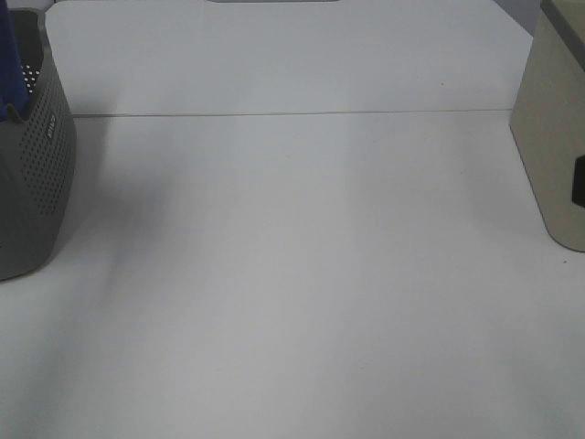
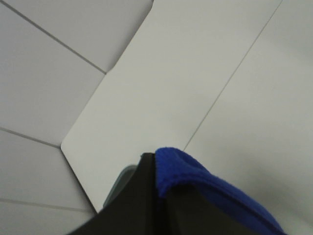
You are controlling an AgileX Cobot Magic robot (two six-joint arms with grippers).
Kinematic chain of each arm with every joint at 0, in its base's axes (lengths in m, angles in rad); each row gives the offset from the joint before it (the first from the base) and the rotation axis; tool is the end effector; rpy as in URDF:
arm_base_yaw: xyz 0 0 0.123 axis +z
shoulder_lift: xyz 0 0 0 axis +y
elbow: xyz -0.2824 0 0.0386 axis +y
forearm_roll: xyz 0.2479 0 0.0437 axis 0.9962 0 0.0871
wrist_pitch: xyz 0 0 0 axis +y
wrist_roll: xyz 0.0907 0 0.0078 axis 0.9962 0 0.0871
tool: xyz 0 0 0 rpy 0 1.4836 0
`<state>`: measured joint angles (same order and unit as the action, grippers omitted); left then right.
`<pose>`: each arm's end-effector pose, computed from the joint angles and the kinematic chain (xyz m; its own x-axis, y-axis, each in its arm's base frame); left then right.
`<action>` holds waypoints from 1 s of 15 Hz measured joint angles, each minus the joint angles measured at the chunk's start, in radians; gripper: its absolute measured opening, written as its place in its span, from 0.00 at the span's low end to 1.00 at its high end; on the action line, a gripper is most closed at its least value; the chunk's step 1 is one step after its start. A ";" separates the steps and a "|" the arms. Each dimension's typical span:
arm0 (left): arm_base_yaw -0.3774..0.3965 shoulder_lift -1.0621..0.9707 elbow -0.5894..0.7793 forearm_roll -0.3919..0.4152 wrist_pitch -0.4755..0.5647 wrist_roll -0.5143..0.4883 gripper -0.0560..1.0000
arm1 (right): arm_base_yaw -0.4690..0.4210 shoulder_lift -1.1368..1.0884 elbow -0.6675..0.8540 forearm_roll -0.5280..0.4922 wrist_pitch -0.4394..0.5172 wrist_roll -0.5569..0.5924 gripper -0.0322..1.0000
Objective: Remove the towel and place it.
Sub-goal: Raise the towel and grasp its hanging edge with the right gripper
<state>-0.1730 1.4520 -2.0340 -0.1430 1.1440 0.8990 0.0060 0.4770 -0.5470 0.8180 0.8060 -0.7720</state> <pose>0.2623 -0.0578 0.5397 -0.0867 0.7643 -0.6390 0.5227 0.5809 0.6240 0.0800 0.0485 0.3133 -0.3771 -0.1171 -0.9187 -0.5323 0.8392 0.1115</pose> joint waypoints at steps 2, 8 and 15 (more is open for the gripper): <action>-0.090 0.016 -0.002 0.002 -0.047 0.000 0.05 | 0.000 0.090 -0.001 0.120 -0.017 -0.141 0.76; -0.285 0.126 -0.003 0.038 -0.090 0.000 0.05 | 0.000 0.520 -0.001 0.674 -0.014 -0.896 0.76; -0.351 0.144 -0.003 0.057 -0.126 -0.006 0.05 | 0.362 0.931 -0.232 0.911 -0.130 -1.165 0.76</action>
<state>-0.5240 1.5960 -2.0370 -0.0860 1.0180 0.8930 0.3680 1.4080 -0.7790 1.7290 0.6760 -1.9370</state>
